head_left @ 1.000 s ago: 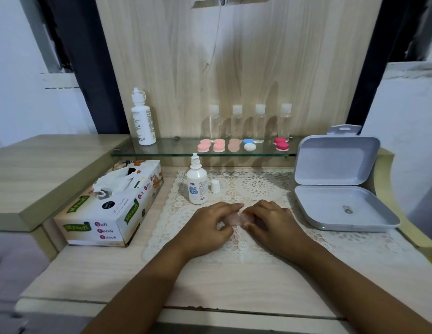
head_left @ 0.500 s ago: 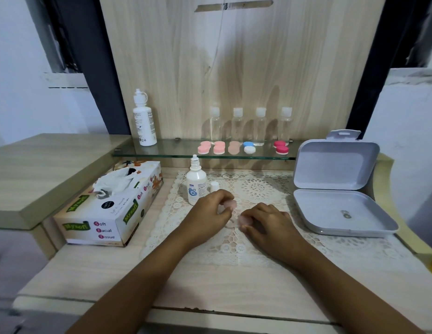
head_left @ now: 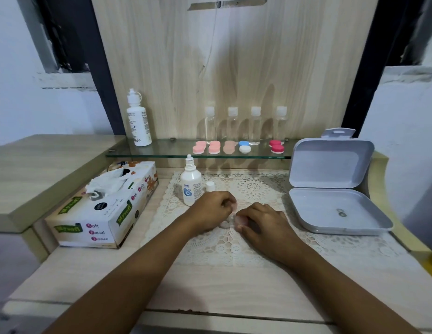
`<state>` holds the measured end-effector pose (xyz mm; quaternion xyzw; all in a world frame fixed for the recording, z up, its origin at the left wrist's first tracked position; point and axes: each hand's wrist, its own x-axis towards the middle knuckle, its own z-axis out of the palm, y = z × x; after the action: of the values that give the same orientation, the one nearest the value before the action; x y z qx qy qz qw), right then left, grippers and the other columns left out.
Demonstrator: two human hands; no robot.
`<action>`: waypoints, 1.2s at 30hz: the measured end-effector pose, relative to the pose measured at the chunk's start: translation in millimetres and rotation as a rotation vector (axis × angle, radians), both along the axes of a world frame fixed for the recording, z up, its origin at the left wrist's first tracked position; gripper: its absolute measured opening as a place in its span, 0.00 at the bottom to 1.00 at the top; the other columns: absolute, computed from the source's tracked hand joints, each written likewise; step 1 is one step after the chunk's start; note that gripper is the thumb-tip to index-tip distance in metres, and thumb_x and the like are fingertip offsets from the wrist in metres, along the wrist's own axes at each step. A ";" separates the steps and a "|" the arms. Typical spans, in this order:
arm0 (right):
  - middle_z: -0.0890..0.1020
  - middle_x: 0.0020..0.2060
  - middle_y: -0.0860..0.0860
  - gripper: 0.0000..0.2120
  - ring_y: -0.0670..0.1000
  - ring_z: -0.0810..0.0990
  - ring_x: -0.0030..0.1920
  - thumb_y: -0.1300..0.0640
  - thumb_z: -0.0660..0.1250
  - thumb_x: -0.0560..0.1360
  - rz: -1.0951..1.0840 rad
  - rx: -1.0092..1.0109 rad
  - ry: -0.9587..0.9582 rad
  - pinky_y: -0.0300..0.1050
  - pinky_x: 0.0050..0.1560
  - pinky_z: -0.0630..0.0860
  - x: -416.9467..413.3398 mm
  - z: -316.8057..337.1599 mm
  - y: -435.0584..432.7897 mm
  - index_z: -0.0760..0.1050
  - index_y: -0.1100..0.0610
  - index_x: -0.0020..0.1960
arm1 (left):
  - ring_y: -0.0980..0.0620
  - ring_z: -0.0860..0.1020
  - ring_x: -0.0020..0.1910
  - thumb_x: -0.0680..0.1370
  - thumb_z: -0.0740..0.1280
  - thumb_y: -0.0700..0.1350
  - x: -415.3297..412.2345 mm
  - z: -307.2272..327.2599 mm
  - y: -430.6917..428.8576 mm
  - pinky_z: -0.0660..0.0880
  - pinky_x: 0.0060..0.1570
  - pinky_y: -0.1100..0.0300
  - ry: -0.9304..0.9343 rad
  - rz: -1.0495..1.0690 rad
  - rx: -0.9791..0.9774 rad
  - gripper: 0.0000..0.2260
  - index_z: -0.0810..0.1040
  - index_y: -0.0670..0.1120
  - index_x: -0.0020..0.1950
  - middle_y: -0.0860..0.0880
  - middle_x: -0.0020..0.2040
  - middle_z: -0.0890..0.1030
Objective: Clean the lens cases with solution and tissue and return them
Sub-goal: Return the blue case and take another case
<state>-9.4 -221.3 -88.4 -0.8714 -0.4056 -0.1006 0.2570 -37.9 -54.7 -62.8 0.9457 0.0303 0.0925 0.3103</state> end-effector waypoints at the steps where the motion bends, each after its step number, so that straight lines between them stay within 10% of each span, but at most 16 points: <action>1: 0.74 0.50 0.42 0.10 0.45 0.70 0.55 0.46 0.61 0.76 0.003 0.006 0.005 0.46 0.54 0.63 0.2 0.0 -0.5 0.74 0.46 0.55 | 0.54 0.78 0.52 0.79 0.61 0.43 -2.4 -0.2 0.2 0.74 0.54 0.61 -0.007 -0.004 -0.022 0.12 0.77 0.47 0.60 0.50 0.58 0.80; 7: 0.74 0.51 0.42 0.11 0.45 0.70 0.55 0.47 0.62 0.76 0.000 0.004 0.010 0.47 0.56 0.64 -0.7 1.2 -0.5 0.74 0.47 0.56 | 0.55 0.70 0.65 0.80 0.61 0.47 -20.7 -0.8 5.0 0.64 0.57 0.66 -0.079 0.003 0.005 0.16 0.71 0.50 0.68 0.51 0.68 0.72; 36: 0.72 0.43 0.40 0.12 0.45 0.69 0.47 0.44 0.67 0.72 -0.006 0.050 0.037 0.50 0.52 0.70 0.0 3.2 1.3 0.77 0.51 0.50 | 0.60 0.75 0.50 0.75 0.69 0.49 -45.1 -24.9 6.8 0.70 0.49 0.68 -0.229 -0.048 0.040 0.09 0.80 0.48 0.53 0.56 0.51 0.79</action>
<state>-9.3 -220.0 -85.3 -0.8675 -0.3957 -0.0952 0.2859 -83.0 -47.9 -87.7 0.9354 -0.0298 0.1928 0.2947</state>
